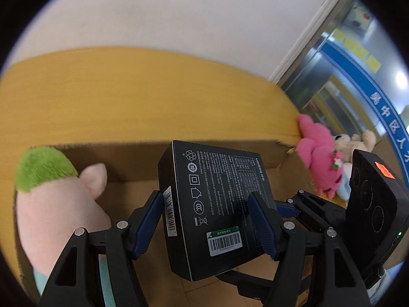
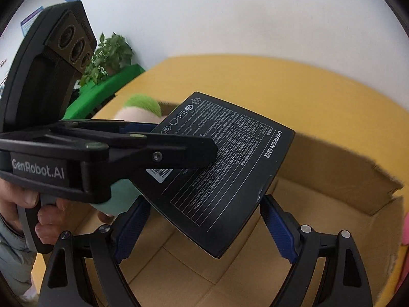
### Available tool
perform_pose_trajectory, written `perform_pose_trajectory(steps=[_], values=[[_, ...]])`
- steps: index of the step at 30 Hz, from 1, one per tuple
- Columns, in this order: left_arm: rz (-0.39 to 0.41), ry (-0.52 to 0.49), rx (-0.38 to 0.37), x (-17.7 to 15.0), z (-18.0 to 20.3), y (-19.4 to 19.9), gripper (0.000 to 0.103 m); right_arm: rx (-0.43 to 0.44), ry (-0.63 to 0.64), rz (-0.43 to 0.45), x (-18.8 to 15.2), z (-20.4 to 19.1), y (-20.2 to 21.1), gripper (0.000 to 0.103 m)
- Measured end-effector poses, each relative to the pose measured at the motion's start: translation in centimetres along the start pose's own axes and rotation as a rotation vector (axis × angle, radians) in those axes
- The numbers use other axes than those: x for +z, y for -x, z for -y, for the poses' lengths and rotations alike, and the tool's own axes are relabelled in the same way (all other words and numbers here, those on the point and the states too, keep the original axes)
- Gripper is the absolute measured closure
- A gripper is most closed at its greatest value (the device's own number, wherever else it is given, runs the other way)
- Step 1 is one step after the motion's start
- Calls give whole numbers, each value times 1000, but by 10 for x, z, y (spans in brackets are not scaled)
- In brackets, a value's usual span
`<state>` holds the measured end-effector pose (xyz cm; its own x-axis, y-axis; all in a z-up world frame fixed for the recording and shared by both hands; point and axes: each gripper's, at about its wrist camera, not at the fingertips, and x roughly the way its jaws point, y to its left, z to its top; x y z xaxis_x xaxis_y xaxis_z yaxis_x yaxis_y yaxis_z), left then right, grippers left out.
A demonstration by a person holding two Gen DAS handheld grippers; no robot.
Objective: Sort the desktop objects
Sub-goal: 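Lower the black box into the cardboard box and open the right tool, then move the left tool to the black sunglasses and close on a lens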
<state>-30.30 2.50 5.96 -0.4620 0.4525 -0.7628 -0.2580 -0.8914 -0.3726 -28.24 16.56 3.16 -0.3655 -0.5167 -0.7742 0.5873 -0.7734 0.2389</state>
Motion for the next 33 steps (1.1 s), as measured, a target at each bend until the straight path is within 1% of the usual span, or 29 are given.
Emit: perform_pose_trajectory(steps=[3,5,7,8,10,11,12,14,15,17,19,20,21,22,23,24,26,27,28,31,33], values=[[-72,16,48,-3,-3,-22,35,-6,-22,-61,0,16,-23,16],[-126,47,83,-7,-6,-36,35,-19,-29,-95,-8,18,-34,18],[-171,52,127,-10,-5,-46,35,-33,-32,-130,-13,19,-44,19],[-163,56,129,-12,-5,-45,33,-37,-33,-139,-15,19,-46,19],[-169,69,127,-15,-8,-41,35,-48,-43,-135,-16,19,-43,18],[-159,67,136,-16,-6,-35,34,-53,-48,-135,-17,18,-40,18],[-133,53,154,-17,-2,-25,34,-66,-51,-131,-17,17,-34,17],[-64,13,183,-18,9,0,34,-90,-49,-119,-20,12,-19,12],[-22,-6,190,-21,14,16,34,-103,-47,-93,-23,8,-4,10],[80,-53,171,-30,32,57,34,-124,-48,-53,-29,0,18,6],[172,-92,181,-46,46,97,33,-147,-48,7,-34,-16,49,4],[228,-123,200,-60,56,121,28,-157,-50,32,-36,-25,63,4],[263,-146,214,-69,61,136,24,-177,-57,70,-43,-34,82,3],[310,-174,238,-81,68,155,24,-185,-62,94,-38,-43,98,1],[352,-193,261,-93,76,171,24,-193,-73,118,-43,-47,110,0],[381,-202,283,-103,82,183,24,-204,-90,146,-55,-54,129,0],[425,-214,336,-125,93,203,24,-210,-96,202,-74,-79,156,0],[439,-220,346,-133,104,208,24,-224,-100,226,-85,-85,169,0],[452,-232,345,-143,113,214,24,-242,-108,251,-97,-93,181,0],[477,-271,333,-169,131,220,24,-267,-109,280,-115,-110,205,0],[473,-281,317,-179,144,221,24,-286,-99,292,-126,-120,218,0]])
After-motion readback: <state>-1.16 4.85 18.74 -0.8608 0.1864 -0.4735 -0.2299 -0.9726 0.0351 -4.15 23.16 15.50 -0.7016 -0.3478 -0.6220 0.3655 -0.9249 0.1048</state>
